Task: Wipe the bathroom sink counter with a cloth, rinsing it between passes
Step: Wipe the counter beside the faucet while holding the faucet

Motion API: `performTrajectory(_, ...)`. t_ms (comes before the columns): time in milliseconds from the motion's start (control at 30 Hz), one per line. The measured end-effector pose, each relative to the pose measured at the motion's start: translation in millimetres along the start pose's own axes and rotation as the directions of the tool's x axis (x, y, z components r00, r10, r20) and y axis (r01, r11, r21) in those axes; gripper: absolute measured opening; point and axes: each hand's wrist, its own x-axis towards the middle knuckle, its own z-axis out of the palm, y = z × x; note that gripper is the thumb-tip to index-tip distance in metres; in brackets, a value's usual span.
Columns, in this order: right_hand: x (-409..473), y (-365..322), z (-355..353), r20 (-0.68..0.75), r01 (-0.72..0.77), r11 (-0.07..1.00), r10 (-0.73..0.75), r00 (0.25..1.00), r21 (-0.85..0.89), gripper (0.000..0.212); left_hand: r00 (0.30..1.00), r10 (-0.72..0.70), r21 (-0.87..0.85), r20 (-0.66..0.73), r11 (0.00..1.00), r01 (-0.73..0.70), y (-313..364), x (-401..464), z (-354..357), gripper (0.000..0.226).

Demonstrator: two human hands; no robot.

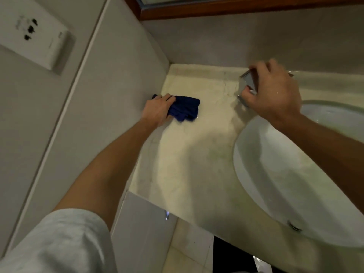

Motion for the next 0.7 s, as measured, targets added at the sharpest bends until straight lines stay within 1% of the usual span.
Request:
performTrajectory(200,-1.6,4.7,0.8,-0.027,0.082,0.996,-0.082,0.996,-0.022,0.048,0.977,-0.207,-0.055,0.046,0.976,0.21,22.7,-71.2,17.7,0.042)
performTrajectory(300,-1.5,5.1,2.3,-0.016,0.089,0.995,-0.09,0.996,-0.038,0.047,0.956,-0.291,-0.087,0.03,0.952,0.293,34.5,-104.2,23.9,0.042)
performTrajectory(500,-0.4,6.7,3.1,-0.009,0.099,0.994,-0.1,0.995,-0.054,0.046,0.923,-0.381,-0.145,0.052,0.912,0.384,49.4,-154.9,30.7,0.039)
performTrajectory(633,-0.5,5.2,1.2,0.0,0.092,0.995,-0.092,0.996,-0.047,0.045,0.895,-0.445,-0.12,0.039,0.887,0.446,66.2,-186.5,36.1,0.041)
performTrajectory(700,-0.9,4.6,0.7,-0.005,0.092,0.995,-0.092,0.996,-0.046,0.044,0.862,-0.504,-0.092,0.054,0.857,0.507,75.6,-199.5,38.8,0.043)
